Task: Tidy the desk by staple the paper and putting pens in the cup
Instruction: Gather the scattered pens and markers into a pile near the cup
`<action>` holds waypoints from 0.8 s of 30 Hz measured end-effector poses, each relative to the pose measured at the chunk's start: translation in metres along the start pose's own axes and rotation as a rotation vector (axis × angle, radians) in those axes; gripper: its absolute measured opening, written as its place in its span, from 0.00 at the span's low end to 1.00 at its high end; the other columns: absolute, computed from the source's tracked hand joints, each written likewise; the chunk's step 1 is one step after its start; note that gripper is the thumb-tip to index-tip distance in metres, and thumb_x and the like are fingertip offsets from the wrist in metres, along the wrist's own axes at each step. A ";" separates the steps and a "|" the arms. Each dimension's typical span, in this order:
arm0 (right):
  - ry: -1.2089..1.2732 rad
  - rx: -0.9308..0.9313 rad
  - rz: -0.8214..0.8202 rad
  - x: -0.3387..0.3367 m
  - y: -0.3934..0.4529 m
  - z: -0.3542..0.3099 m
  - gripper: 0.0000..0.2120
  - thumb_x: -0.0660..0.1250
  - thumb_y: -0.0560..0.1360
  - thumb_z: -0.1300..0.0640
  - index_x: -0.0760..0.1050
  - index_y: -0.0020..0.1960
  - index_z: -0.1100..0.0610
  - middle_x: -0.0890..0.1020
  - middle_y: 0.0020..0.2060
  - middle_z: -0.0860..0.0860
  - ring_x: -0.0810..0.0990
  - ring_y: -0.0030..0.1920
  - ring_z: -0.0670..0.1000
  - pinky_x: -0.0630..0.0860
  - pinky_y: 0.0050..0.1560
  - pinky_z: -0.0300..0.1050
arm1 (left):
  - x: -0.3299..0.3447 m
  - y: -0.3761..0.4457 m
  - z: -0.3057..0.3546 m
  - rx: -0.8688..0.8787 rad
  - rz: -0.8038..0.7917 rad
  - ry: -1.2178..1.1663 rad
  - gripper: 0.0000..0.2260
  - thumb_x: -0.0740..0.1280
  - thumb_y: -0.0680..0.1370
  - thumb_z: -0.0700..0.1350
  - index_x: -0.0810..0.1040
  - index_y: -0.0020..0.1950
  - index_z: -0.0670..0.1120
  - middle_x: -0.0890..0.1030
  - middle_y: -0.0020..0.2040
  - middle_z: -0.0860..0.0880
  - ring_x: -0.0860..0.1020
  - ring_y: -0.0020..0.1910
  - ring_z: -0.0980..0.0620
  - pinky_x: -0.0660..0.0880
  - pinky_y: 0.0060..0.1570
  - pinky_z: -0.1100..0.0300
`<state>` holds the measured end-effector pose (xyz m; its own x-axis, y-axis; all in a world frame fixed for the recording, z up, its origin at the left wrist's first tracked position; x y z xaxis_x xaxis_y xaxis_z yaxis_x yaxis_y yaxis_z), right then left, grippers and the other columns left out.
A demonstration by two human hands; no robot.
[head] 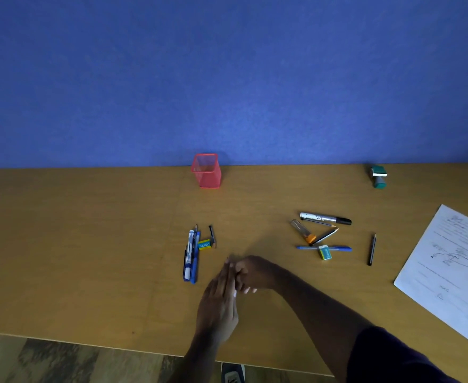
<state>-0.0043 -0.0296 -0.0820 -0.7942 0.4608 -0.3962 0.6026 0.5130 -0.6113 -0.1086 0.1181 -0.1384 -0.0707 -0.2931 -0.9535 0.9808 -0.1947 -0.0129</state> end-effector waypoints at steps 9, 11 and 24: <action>-0.481 0.112 0.924 -0.072 -0.044 0.061 0.14 0.71 0.68 0.55 0.80 0.54 0.49 0.80 0.52 0.50 0.80 0.52 0.57 0.76 0.51 0.48 | -0.029 0.018 -0.034 -0.122 -0.034 0.311 0.27 0.50 0.81 0.49 0.65 0.77 0.37 0.62 0.80 0.43 0.63 0.78 0.45 0.51 0.77 0.48; -0.489 0.281 1.006 -0.083 -0.057 0.080 0.18 0.70 0.69 0.52 0.78 0.58 0.49 0.78 0.54 0.53 0.77 0.54 0.58 0.74 0.51 0.51 | -0.034 0.021 -0.038 -0.150 -0.007 0.329 0.27 0.50 0.80 0.49 0.70 0.73 0.35 0.66 0.78 0.42 0.67 0.76 0.43 0.52 0.77 0.47; -0.313 0.191 0.762 -0.064 -0.042 0.094 0.15 0.66 0.77 0.55 0.76 0.64 0.47 0.76 0.59 0.53 0.74 0.60 0.57 0.78 0.55 0.51 | -0.027 0.028 -0.015 -0.194 0.003 0.195 0.33 0.69 0.72 0.42 0.66 0.77 0.40 0.61 0.80 0.44 0.62 0.79 0.45 0.60 0.76 0.43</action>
<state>0.0133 -0.1489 -0.0954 -0.1780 0.3949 -0.9013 0.9809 -0.0013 -0.1943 -0.0761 0.1346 -0.1178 -0.0496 -0.1040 -0.9933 0.9988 -0.0057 -0.0492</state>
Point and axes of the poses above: each hand's wrist, its own y-axis towards the middle knuckle, its own x-axis out of the palm, z = x × y, the point moved 1 cm from there along y, towards the middle knuckle
